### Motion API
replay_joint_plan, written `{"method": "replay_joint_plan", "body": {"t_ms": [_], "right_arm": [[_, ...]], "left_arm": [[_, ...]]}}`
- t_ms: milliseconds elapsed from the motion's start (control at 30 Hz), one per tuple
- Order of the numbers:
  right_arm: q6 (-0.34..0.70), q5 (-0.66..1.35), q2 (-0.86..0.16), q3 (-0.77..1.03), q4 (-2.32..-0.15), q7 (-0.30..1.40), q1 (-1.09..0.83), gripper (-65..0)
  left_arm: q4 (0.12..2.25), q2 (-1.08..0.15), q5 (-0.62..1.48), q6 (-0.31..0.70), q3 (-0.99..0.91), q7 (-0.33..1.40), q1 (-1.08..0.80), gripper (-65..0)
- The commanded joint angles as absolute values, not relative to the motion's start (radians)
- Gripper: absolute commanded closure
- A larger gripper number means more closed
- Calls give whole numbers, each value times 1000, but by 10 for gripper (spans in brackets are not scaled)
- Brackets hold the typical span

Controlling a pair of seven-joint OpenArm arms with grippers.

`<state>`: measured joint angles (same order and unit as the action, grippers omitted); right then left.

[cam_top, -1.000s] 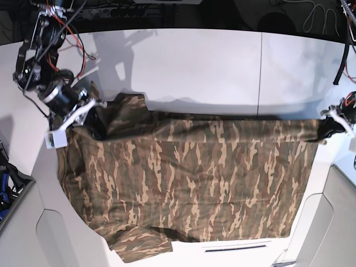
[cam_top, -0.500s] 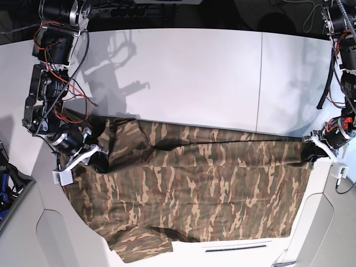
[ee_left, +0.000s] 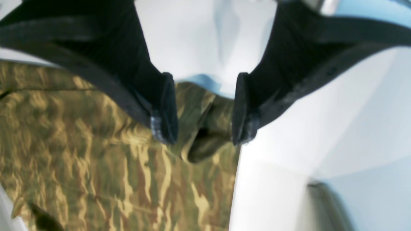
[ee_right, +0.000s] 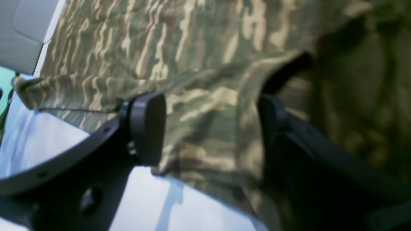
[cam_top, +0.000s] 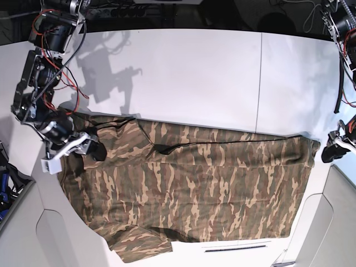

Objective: Fold the T-shirt properly

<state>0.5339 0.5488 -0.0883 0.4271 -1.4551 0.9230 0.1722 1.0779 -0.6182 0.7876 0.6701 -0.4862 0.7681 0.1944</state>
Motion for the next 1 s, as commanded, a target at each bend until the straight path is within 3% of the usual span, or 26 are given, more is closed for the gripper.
{"method": "replay_joint_plan", "body": {"t_ms": [0, 200, 367, 600, 833, 967], "right_arm": [[539, 576, -97, 444, -1501, 903, 184, -405], [538, 587, -104, 570, -1626, 981, 150, -405], [539, 604, -105, 707, -1638, 985, 95, -405], [540, 655, -105, 881, -1637, 981, 12, -405], [540, 662, -102, 901, -1578, 906, -64, -405], [553, 684, -102, 898, -1484, 888, -61, -405]], "left_arm": [[1093, -653, 827, 678, -504, 754, 215, -304], [1093, -684, 852, 695, -511, 753, 212, -304], [1093, -685, 852, 698, -510, 768, 210, -395], [1093, -680, 849, 698, -510, 767, 169, -396], [1092, -615, 847, 698, -510, 720, 84, -398], [1092, -573, 800, 698, -509, 676, 53, -459]]}}
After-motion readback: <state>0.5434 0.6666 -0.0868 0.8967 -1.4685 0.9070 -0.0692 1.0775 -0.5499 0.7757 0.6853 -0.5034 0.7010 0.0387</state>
